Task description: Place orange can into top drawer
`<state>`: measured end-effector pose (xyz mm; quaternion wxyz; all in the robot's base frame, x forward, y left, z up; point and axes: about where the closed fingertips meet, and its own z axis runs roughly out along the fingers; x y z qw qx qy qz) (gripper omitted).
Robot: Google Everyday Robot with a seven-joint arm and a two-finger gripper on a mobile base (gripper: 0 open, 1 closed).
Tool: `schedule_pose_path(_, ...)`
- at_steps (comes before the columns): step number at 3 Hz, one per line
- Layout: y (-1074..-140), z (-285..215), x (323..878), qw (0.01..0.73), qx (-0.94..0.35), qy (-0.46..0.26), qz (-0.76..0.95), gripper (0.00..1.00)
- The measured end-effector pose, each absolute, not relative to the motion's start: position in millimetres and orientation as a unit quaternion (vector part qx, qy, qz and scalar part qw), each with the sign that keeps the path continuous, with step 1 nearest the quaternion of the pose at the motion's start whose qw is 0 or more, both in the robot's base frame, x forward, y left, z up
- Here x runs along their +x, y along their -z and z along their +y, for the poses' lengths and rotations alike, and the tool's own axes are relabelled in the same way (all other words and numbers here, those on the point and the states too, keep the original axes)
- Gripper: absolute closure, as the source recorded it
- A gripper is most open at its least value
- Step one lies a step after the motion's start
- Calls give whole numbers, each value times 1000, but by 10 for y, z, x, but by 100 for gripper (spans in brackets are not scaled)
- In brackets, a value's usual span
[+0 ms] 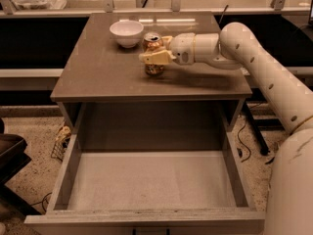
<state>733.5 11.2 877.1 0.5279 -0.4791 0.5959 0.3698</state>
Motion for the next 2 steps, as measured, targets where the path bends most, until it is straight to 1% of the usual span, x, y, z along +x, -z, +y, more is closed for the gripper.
schedule_pose_path(1, -8767, 147, 7331, 527, -480, -372, 595, 85)
schedule_pose_path(2, -8765, 187, 7328, 525, -482, -373, 594, 100)
